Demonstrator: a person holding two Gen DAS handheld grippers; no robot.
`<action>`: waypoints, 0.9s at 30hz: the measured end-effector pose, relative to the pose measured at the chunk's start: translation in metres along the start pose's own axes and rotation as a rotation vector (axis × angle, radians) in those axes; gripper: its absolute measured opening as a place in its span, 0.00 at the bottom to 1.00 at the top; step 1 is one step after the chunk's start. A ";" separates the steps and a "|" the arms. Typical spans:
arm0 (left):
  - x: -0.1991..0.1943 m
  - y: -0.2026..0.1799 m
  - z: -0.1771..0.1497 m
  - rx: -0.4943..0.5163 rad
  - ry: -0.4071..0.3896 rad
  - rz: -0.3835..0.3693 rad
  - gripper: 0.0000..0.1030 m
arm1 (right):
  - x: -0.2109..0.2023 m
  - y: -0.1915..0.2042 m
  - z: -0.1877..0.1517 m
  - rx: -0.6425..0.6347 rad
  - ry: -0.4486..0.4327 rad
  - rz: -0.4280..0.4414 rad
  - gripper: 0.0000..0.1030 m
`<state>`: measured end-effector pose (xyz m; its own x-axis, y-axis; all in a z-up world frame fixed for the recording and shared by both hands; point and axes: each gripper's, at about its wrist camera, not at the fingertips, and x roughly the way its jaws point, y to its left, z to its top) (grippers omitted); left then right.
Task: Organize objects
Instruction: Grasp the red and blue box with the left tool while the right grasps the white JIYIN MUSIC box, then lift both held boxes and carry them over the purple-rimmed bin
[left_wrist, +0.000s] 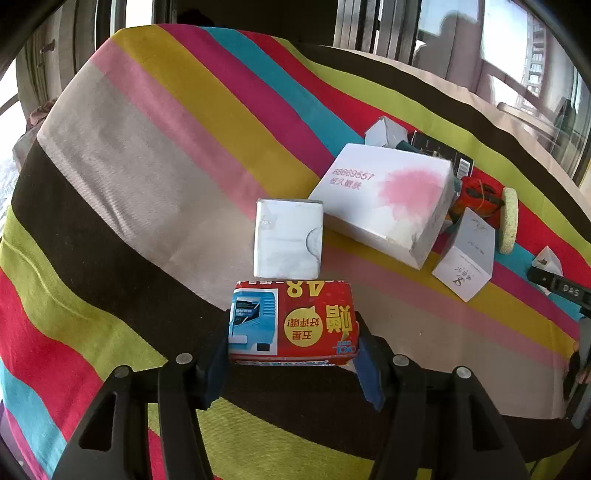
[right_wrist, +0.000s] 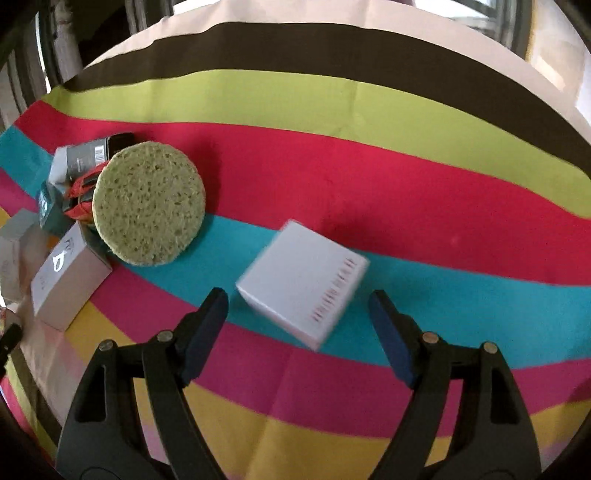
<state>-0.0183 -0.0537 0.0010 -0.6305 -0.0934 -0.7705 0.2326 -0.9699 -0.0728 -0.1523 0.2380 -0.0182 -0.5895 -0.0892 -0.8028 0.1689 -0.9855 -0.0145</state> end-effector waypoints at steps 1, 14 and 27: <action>0.001 -0.001 0.000 0.000 0.000 0.000 0.58 | 0.001 0.003 0.000 -0.017 -0.006 -0.003 0.77; 0.004 -0.002 0.002 -0.002 0.000 -0.002 0.58 | -0.079 0.067 -0.083 -0.098 -0.030 0.196 0.49; 0.003 -0.003 0.002 -0.007 -0.002 -0.008 0.58 | -0.093 0.084 -0.122 -0.106 -0.053 0.118 0.49</action>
<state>-0.0227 -0.0516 0.0001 -0.6341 -0.0865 -0.7684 0.2331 -0.9689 -0.0833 0.0130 0.1812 -0.0171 -0.6009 -0.2139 -0.7702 0.3206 -0.9471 0.0129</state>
